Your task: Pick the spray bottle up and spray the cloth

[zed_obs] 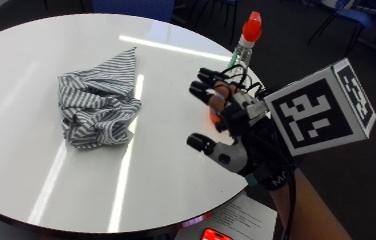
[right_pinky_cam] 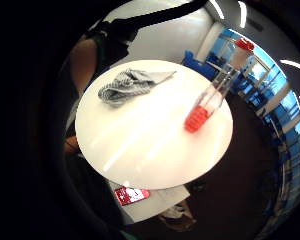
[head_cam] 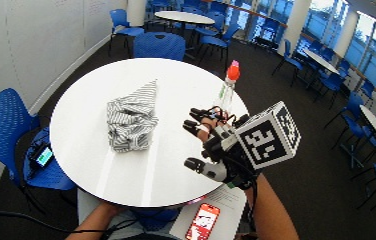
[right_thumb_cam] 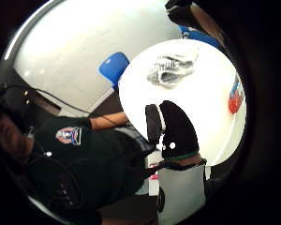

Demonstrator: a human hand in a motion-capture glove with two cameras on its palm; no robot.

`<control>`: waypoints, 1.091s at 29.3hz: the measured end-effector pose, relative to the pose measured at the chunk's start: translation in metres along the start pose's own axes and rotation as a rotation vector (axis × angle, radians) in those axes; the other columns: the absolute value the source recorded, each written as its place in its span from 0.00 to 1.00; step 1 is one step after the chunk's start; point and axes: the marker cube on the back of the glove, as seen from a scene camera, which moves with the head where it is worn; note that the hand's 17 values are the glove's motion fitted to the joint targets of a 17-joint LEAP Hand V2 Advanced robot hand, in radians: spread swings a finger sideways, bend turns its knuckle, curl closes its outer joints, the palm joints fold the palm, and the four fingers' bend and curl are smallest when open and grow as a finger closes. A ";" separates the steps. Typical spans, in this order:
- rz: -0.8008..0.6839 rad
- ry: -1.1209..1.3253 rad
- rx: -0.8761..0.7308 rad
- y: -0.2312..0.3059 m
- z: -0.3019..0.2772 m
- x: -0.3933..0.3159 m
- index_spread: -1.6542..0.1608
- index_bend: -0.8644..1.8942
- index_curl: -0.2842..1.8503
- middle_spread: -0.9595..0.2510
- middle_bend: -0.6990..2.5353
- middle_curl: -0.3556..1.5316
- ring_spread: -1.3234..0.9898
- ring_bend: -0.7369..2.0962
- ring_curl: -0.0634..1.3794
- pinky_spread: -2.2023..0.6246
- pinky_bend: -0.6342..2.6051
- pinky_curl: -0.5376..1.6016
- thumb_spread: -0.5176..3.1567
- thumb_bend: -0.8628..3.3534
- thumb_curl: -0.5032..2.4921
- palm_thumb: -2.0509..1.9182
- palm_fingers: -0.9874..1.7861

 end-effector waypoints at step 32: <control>1.004 -0.493 0.343 -0.054 0.048 0.159 0.72 0.38 0.26 0.70 0.32 0.38 0.54 0.40 0.26 0.84 0.24 0.39 0.42 0.22 0.31 0.74 0.62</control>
